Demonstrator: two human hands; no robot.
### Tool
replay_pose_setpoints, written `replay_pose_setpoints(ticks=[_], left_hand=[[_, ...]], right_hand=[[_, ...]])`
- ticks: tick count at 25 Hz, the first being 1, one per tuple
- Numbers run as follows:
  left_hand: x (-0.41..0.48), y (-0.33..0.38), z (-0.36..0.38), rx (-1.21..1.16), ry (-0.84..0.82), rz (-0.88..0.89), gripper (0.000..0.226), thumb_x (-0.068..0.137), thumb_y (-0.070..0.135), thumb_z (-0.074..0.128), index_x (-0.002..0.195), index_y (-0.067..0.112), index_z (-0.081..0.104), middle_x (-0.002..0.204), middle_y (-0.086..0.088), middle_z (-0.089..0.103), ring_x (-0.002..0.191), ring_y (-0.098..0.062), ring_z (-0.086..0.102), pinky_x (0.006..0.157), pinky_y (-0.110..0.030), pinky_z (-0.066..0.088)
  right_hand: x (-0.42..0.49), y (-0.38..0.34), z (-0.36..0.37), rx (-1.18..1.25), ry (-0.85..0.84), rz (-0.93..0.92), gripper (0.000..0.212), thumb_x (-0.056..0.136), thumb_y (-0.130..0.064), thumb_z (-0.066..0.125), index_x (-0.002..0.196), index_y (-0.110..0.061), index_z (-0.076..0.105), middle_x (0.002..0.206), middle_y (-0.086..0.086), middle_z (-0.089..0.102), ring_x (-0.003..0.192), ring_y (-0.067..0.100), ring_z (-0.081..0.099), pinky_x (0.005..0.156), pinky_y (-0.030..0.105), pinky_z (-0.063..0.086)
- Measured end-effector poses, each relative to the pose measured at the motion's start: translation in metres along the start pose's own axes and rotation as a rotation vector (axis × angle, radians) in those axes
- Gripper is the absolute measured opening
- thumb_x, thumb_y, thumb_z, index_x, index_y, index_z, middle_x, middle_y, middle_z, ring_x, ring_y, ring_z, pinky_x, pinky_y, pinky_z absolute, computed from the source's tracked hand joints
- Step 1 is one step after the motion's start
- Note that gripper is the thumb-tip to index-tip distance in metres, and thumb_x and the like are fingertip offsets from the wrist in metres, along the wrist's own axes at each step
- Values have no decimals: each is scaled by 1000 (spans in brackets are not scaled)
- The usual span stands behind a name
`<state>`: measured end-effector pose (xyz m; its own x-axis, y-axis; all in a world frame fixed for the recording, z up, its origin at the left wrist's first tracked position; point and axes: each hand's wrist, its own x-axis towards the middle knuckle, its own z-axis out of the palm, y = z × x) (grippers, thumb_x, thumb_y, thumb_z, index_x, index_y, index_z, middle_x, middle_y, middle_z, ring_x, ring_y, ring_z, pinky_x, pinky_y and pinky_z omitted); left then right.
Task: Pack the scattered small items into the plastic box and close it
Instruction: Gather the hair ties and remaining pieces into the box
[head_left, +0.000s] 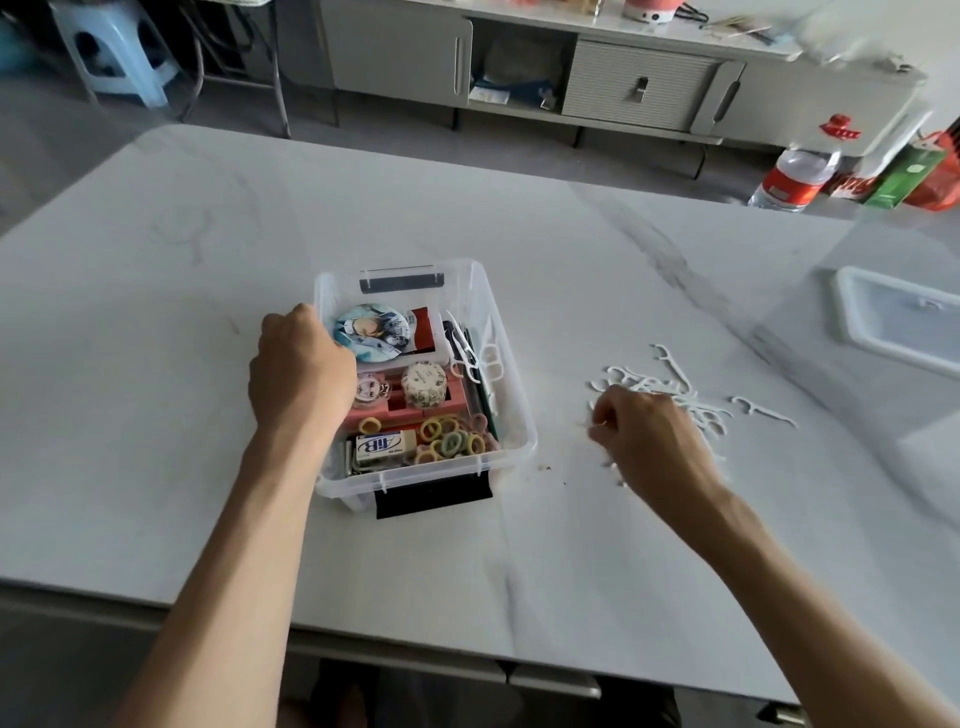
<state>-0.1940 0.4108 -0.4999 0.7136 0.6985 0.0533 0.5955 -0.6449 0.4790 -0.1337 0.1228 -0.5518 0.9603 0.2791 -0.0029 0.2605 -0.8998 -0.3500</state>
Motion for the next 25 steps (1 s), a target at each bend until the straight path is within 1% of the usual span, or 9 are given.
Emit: replay_pose_setpoints(ticks=[2,5,7,10,12,17,21,24,25], left_hand=[[-3,5,4,-4,-9,19,18,92,3,44,105,-5,54,110,-28,56,97,-47,55,71,-40,36],[-6,13,9,-11,-17,58,17,92,3,44,103,-6,53,108,-28,55,95,-46,55,70,-40,37],[-9,15,11,-7,-15,68,17,92,4,44,103,-6,53,109,-29,55,95,-47,54,71,-40,36],[-12,19,13,-6,-15,83,16,92,3,43,102,-6,53,109,-29,55,95,-47,53,72,-41,37],[-13,21,14,-3,-11,89,16,92,3,43,101,-6,52,109,-29,55,95,-47,53,72,-42,38],[-16,26,17,4,-17,100,14,93,3,43,100,-5,52,110,-29,54,95,-46,53,70,-40,34],[-18,30,18,13,-12,111,9,93,3,42,95,-1,50,111,-29,54,95,-47,52,70,-40,33],[-19,32,21,7,-7,122,10,93,3,42,96,-2,50,111,-29,54,96,-48,53,71,-40,34],[-19,32,21,5,-6,124,13,93,3,42,98,-3,51,111,-30,54,97,-48,53,72,-41,34]], right_hand=[[-3,13,-10,-5,29,110,12,72,-25,68,80,-24,58,69,-4,66,70,21,64,57,30,43],[-16,19,-8,-100,4,160,37,71,-41,75,97,-20,59,93,1,63,90,28,59,66,33,42],[-18,17,-2,-180,27,167,40,74,-47,74,99,-21,58,101,1,58,95,28,57,66,31,37],[-11,19,-1,-93,20,161,17,77,-31,71,83,-20,60,89,1,64,83,26,59,64,33,43],[-8,23,-2,-11,-24,151,11,78,-20,71,78,-18,60,78,4,66,75,26,62,67,37,50],[-4,30,-12,62,-5,124,13,75,-15,74,78,-18,61,69,-1,65,74,24,60,66,34,45],[3,34,-19,109,-7,163,18,75,-13,73,73,-20,56,53,-9,58,59,8,52,59,29,37],[3,34,-20,186,-5,134,16,73,-11,73,75,-17,59,54,-9,58,46,-5,54,46,16,34],[3,32,-18,231,-10,110,15,73,-10,74,77,-15,60,58,-8,60,44,-4,54,43,15,37]])
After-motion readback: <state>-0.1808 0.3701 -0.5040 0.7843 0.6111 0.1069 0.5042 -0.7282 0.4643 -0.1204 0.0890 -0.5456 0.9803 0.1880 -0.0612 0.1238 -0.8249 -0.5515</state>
